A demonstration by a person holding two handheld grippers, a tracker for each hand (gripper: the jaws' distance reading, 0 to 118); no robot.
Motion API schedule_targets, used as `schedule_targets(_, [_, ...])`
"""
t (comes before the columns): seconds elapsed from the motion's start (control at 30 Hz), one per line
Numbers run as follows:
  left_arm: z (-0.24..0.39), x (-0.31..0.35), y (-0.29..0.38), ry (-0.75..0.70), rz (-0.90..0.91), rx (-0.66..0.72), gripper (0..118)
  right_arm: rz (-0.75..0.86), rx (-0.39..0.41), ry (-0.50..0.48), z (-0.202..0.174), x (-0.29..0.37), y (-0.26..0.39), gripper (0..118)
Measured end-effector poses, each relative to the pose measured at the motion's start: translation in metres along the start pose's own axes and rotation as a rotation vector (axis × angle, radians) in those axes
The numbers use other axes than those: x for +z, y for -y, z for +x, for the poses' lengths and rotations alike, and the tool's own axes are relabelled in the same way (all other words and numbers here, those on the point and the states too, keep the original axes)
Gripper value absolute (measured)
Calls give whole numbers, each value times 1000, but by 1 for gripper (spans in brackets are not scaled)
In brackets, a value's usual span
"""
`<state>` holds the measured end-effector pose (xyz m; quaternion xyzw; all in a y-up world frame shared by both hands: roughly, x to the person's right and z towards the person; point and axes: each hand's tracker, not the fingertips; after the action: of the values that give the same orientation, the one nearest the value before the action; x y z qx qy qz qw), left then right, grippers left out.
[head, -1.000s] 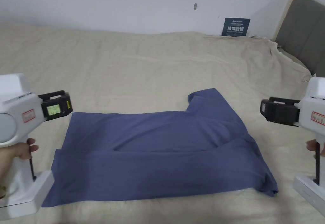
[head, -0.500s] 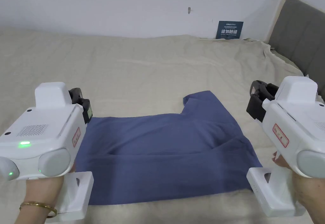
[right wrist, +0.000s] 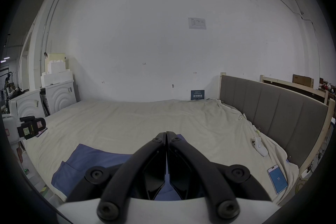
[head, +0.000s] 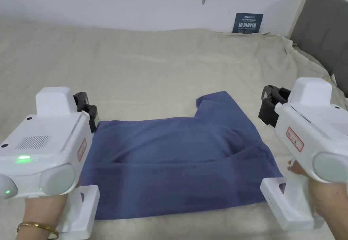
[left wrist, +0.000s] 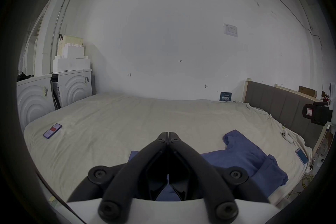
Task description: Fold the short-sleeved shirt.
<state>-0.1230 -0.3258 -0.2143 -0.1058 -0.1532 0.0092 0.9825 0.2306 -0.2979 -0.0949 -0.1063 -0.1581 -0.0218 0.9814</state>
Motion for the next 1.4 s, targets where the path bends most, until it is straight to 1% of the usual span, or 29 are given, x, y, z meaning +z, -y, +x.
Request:
schedule_targets(0.07, [0, -5, -1, -8, 1, -7, 0, -29, -4, -3, 6, -20, -7, 0])
schedule_targets(0.13, [1, -9, -3, -13, 6, -9, 0, -123, -10, -3, 8, -48, -18, 0])
schedule_targets(0.17, [1, -12, -4, -17, 8, -8, 0, -154, 1, 10, 11, -63, -22, 0])
schedule_targets(0.2, [1, -14, -4, -18, 12, -5, 0, -219, 27, 19, 13, -83, -26, 0])
schedule_targets(0.23, [0, -17, -5, -18, 15, 0, 0, -264, 19, 13, 15, -99, -28, 0])
schedule_targets(0.27, [1, -19, -6, -21, 16, 2, 0, -280, -9, 17, 19, -116, -29, 1])
schedule_targets(0.3, [1, -23, -7, -23, 18, 0, 0, -324, -7, 30, 21, -135, -31, 4])
schedule_targets(0.33, [0, -26, -8, -26, 18, -2, 0, -380, -6, 32, 23, -154, -31, 4])
schedule_targets(0.37, [0, -30, -9, -29, 18, -1, 0, -408, -19, 35, 25, -169, -32, 6])
schedule_targets(0.4, [-1, -34, -9, -30, 18, -1, 0, -446, -24, 40, 27, -185, -31, 19])
schedule_targets(0.43, [-1, -39, -10, -36, 16, -4, 0, -513, -29, 27, 31, -204, -29, 39])
schedule_targets(0.47, [-2, -43, -10, -40, 14, -5, 0, -572, -35, 34, 33, -220, -26, 61])
schedule_targets(0.5, [-3, -48, -10, -39, 14, -3, 0, -632, -52, 45, 36, -235, -20, 81])
schedule_targets(0.53, [-4, -52, -11, -36, 11, 0, 0, -680, -66, 45, 39, -249, -13, 88])
schedule_targets(0.57, [-5, -57, -11, -38, 7, 2, 0, -728, -75, 38, 42, -263, -6, 90])
schedule_targets(0.63, [-5, -67, -10, -46, 5, 8, 0, -787, -63, 53, 49, -288, 12, 90])
schedule_targets(0.7, [-6, -77, -8, -49, 0, 17, 0, -844, -41, 111, 54, -309, 31, 90])
schedule_targets(0.73, [-6, -82, -7, -48, -3, 19, 0, -875, -44, 127, 58, -318, 42, 90])
schedule_targets(0.87, [-6, -99, 0, -51, -18, 15, 0, -955, -84, 168, 73, -344, 75, 90])
schedule_targets(0.97, [-6, -112, 8, -51, -43, 17, 0, -946, -114, 190, 82, -351, 91, 89])
schedule_targets(1.0, [-6, -116, 12, -53, -52, 16, 0, -947, -118, 195, 83, -354, 95, 87])
schedule_targets(1.03, [-6, -120, 15, -57, -63, 15, 0, -951, -119, 199, 86, -354, 98, 81])
schedule_targets(1.07, [-6, -122, 17, -56, -73, 16, 0, -951, -122, 204, 87, -354, 100, 70])
schedule_targets(1.1, [-6, -125, 20, -56, -86, 19, 0, -949, -122, 207, 88, -355, 102, 46])
schedule_targets(1.13, [-6, -128, 22, -57, -96, 24, 0, -945, -124, 209, 90, -354, 103, 34])
schedule_targets(1.17, [-7, -130, 24, -56, -105, 29, 0, -939, -136, 209, 92, -353, 103, 26])
schedule_targets(1.23, [-7, -133, 27, -64, -117, 24, 0, -927, -184, 187, 92, -352, 102, 4])
schedule_targets(1.3, [-9, -137, 28, -67, -134, 18, 0, -922, -173, 182, 90, -350, 99, 3])
schedule_targets(1.4, [-14, -145, 25, -64, -191, 35, 0, -914, -118, 173, 86, -348, 95, 3])
